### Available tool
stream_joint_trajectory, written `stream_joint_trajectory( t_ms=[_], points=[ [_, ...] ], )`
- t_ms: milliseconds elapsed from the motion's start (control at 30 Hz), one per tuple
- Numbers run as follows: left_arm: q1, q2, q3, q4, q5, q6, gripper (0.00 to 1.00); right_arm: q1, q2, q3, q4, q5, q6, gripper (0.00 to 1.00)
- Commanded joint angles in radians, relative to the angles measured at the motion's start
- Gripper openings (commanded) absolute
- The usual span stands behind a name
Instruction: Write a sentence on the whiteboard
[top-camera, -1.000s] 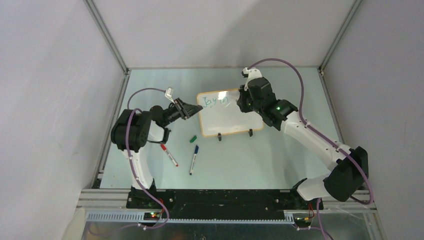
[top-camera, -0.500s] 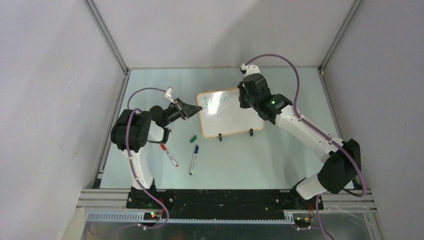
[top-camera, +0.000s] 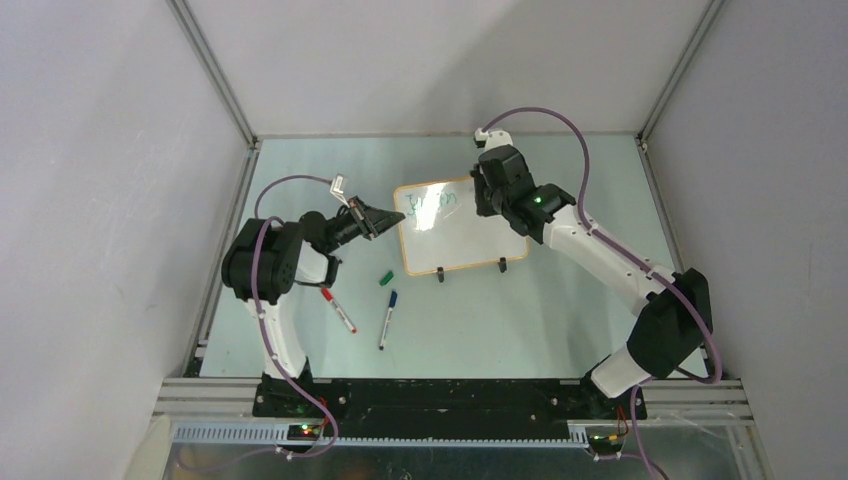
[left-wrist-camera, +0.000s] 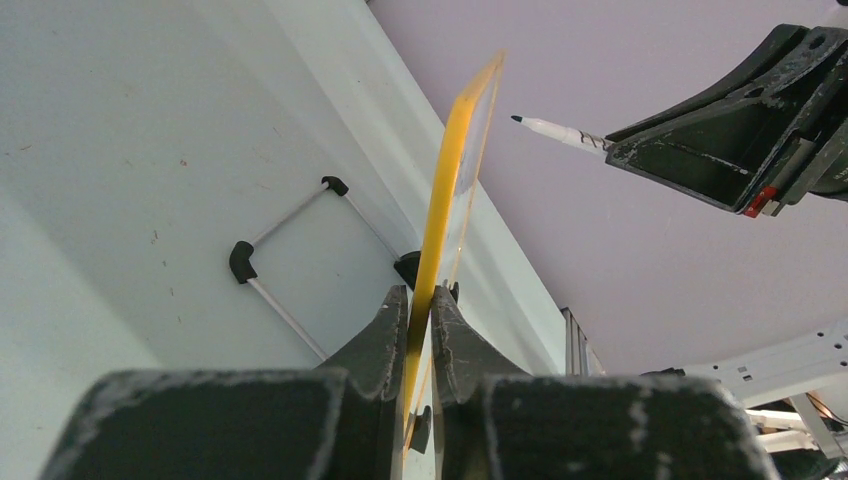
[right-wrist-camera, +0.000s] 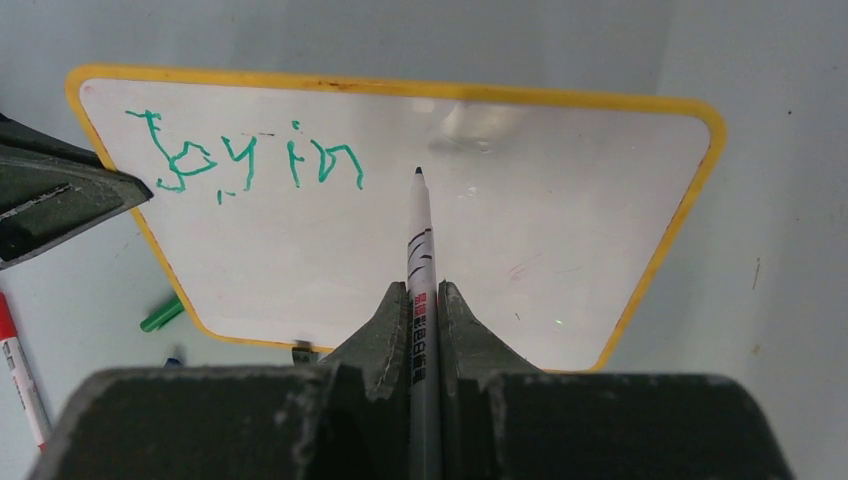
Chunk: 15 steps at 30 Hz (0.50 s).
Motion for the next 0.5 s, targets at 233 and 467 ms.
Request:
stream_joint_trajectory(
  t_ms=[233,467],
  points=[
    [0.005,0.004,0.025,0.053,0.011,-0.002,0.00,-0.003,0.030,0.075,-0.027,0.027,-0.006,0.00],
    [0.005,0.005,0.028,0.053,0.012,-0.004,0.00,-0.001,0.037,0.070,-0.038,0.010,-0.007,0.00]
  ],
)
